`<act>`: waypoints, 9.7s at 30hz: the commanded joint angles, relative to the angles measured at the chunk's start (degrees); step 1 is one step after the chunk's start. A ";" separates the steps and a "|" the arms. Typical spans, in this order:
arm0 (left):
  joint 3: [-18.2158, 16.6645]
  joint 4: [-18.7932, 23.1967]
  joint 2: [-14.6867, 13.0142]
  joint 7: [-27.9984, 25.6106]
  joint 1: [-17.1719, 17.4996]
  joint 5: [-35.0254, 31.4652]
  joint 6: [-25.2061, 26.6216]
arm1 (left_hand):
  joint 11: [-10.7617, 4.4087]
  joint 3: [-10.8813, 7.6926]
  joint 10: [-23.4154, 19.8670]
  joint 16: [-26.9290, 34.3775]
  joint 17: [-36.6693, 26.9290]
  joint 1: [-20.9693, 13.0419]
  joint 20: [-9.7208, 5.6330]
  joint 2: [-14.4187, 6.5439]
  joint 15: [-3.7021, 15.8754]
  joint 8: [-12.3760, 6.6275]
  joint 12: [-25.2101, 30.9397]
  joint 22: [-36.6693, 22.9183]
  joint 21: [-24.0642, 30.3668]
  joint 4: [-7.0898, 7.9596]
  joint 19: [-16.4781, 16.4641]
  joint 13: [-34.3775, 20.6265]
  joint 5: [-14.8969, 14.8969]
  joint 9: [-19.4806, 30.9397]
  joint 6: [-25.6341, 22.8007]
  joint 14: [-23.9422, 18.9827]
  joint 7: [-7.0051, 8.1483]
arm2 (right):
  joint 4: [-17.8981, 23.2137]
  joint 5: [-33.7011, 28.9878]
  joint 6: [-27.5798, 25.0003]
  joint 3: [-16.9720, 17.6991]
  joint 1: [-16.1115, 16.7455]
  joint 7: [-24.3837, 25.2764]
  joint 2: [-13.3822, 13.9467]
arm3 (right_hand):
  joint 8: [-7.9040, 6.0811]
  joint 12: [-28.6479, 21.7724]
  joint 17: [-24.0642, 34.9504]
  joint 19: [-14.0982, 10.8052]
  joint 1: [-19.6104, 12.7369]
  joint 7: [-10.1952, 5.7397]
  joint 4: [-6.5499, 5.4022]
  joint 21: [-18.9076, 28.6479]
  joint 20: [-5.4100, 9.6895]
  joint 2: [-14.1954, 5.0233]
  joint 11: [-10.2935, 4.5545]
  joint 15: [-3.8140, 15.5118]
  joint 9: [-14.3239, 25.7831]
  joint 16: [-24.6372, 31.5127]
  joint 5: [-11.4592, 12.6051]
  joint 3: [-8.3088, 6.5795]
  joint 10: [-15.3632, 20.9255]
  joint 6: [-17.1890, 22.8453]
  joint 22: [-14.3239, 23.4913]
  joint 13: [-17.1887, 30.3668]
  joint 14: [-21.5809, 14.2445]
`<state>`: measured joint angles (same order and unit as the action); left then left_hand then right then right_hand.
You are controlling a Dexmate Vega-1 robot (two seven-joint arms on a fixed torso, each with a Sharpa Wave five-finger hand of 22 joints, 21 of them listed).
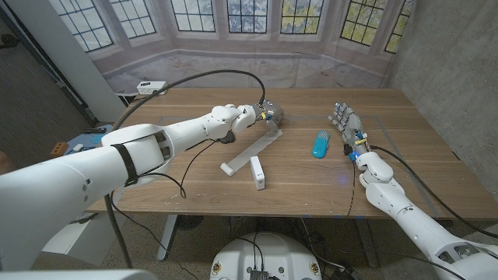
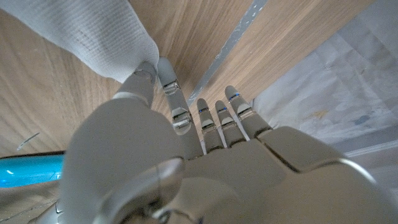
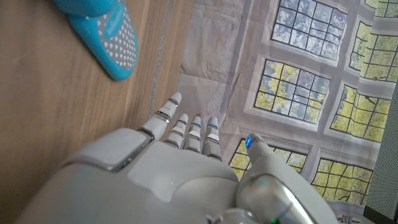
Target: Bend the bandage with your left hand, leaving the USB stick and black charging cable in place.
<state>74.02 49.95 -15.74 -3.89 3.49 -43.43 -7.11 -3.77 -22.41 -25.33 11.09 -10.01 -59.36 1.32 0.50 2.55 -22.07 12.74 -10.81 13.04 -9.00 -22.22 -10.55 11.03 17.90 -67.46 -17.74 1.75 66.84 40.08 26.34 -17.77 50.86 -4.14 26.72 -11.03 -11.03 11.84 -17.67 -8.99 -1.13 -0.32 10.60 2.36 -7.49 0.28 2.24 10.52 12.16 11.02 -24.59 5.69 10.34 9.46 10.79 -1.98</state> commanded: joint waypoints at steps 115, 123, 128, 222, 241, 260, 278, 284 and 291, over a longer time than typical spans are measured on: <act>-12.48 4.88 -16.71 -27.97 9.33 -4.65 -28.29 | -2.29 2.85 -4.85 0.40 -0.58 -2.07 -2.22 -1.45 2.96 -2.52 -0.67 -0.29 0.72 0.59 -1.79 -0.40 -0.47 2.22 -0.72 -3.84 0.26 | 13.96 -4.51 -6.54 -1.08 5.35 9.65 3.33 | 0.08 -0.11 0.25 -0.30 0.80 -0.05 -0.56 0.19 2.65 -0.57 0.16 0.08 0.03 -0.21 0.08 -0.42 -0.45 0.36 0.11 0.14 -0.39; -13.64 5.91 -18.14 -30.35 10.56 -5.07 -28.89 | -2.36 2.99 -4.94 0.38 -0.60 -2.11 -2.33 -1.56 3.04 -2.63 -0.72 -0.28 0.63 0.60 -1.58 -0.41 -0.48 2.27 -0.68 -3.83 0.37 | 14.27 -4.81 -6.92 -1.40 5.17 9.88 3.21 | 0.08 -0.13 0.25 -0.30 0.84 -0.01 -0.57 0.19 2.68 -0.56 0.32 0.08 0.03 -0.21 0.08 -0.46 -0.43 0.39 0.11 0.14 -0.42; -13.68 4.41 -18.11 -32.79 10.59 -5.65 -30.35 | -2.56 3.12 -5.11 0.39 -0.59 -2.14 -2.36 -1.52 3.22 -2.71 -0.71 -0.27 0.61 0.56 -1.54 -0.42 -0.49 2.23 -0.80 -3.91 0.46 | 14.47 -5.10 -7.25 -1.65 5.07 10.18 3.13 | 0.07 -0.13 0.24 -0.28 0.84 -0.03 -0.57 0.18 2.67 -0.56 0.32 0.09 0.03 -0.22 0.09 -0.49 -0.43 0.43 0.11 0.14 -0.40; -12.45 1.26 -23.06 -52.82 14.67 -9.11 -37.74 | -2.72 4.87 -4.01 0.09 -0.61 -1.87 -2.69 -2.00 3.52 -3.75 -1.36 0.03 -0.57 0.71 1.13 -0.52 -0.75 1.66 -0.49 -2.87 2.07 | 16.59 -6.42 -10.22 -3.59 5.74 12.95 2.14 | 0.10 -0.10 0.25 -0.22 1.53 -0.06 -1.02 0.16 2.34 -0.46 0.55 -0.37 0.04 -0.30 0.12 -0.77 -0.55 0.66 0.11 0.14 -0.39; -16.66 7.98 -25.81 -48.29 19.90 -7.91 -36.78 | -2.50 5.04 -4.17 0.18 -0.64 -1.87 -2.62 -2.15 3.39 -3.88 -1.28 0.04 -0.59 0.72 1.23 -0.53 -0.75 1.45 -0.38 -3.02 2.12 | 18.05 -6.14 -9.80 -3.10 7.66 13.36 2.74 | 0.09 -0.12 0.25 -0.20 1.66 -0.07 -1.10 0.16 2.26 -0.43 0.68 -0.33 0.04 -0.29 0.12 -0.82 -0.55 0.70 0.11 0.14 -0.41; -18.56 6.58 -26.11 -47.09 20.66 -8.21 -38.08 | -2.23 5.24 -3.96 0.08 -0.64 -1.89 -2.55 -2.27 2.97 -4.03 -1.35 0.04 -0.71 0.70 1.63 -0.53 -0.71 1.29 -0.13 -2.72 2.19 | 16.51 -6.50 -10.47 -4.25 6.02 13.11 1.58 | 0.04 -0.15 0.24 -0.24 1.68 -0.06 -1.09 0.18 2.24 -0.45 0.66 -0.37 0.05 -0.25 0.13 -0.90 -0.48 0.86 0.12 0.14 -0.53; -18.89 8.32 -25.90 -45.14 22.03 -7.30 -37.46 | -1.98 5.42 -3.83 0.02 -0.63 -1.91 -2.31 -2.38 2.66 -4.12 -1.37 0.03 -0.77 0.69 1.89 -0.53 -0.69 0.86 -0.25 -2.44 2.03 | 16.20 -6.07 -9.52 -3.89 6.74 12.82 1.61 | -0.04 -0.19 0.24 -0.28 1.61 -0.07 -0.99 0.20 2.25 -0.52 0.75 -0.36 0.07 -0.21 0.12 -0.93 -0.39 1.16 0.12 0.14 -0.54; -19.68 10.38 -26.35 -43.37 23.43 -6.46 -36.91 | -1.70 5.47 -3.74 0.02 -0.62 -2.00 -2.22 -2.47 2.44 -4.06 -1.38 0.03 -0.76 0.66 1.95 -0.53 -0.67 0.63 -0.07 -2.35 1.84 | 16.31 -5.66 -8.72 -3.39 7.71 12.74 1.79 | -0.04 -0.20 0.25 -0.28 1.62 -0.04 -0.99 0.20 2.24 -0.54 0.85 -0.41 0.07 -0.20 0.12 -0.94 -0.37 1.19 0.12 0.15 -0.56; -21.26 13.78 -27.77 -40.55 25.37 -5.56 -36.14 | -1.45 5.53 -3.42 -0.02 -0.62 -2.05 -2.18 -2.55 2.23 -4.02 -1.49 0.03 -0.77 0.65 2.03 -0.52 -0.65 0.44 0.06 -2.20 1.79 | 16.31 -5.33 -7.83 -3.04 8.58 12.57 1.80 | -0.04 -0.21 0.25 -0.29 1.60 -0.06 -0.97 0.20 2.22 -0.56 0.84 -0.50 0.08 -0.18 0.12 -0.95 -0.32 1.24 0.12 0.15 -0.58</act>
<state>54.56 59.71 -42.05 -48.35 26.42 -50.53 -44.39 -5.82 -16.96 -28.74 11.09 -10.52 -61.36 -1.03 -1.52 5.21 -25.88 11.41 -10.67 12.43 -8.45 -20.25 -10.78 10.36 18.33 -67.54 -19.74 3.69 83.07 34.19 17.23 -21.50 57.98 8.66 28.32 -11.03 -11.03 12.01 -17.66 -7.62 -1.12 -1.19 10.60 2.36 -7.04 0.79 1.93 10.41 11.98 11.02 -25.46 5.17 10.96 9.46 10.79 -2.28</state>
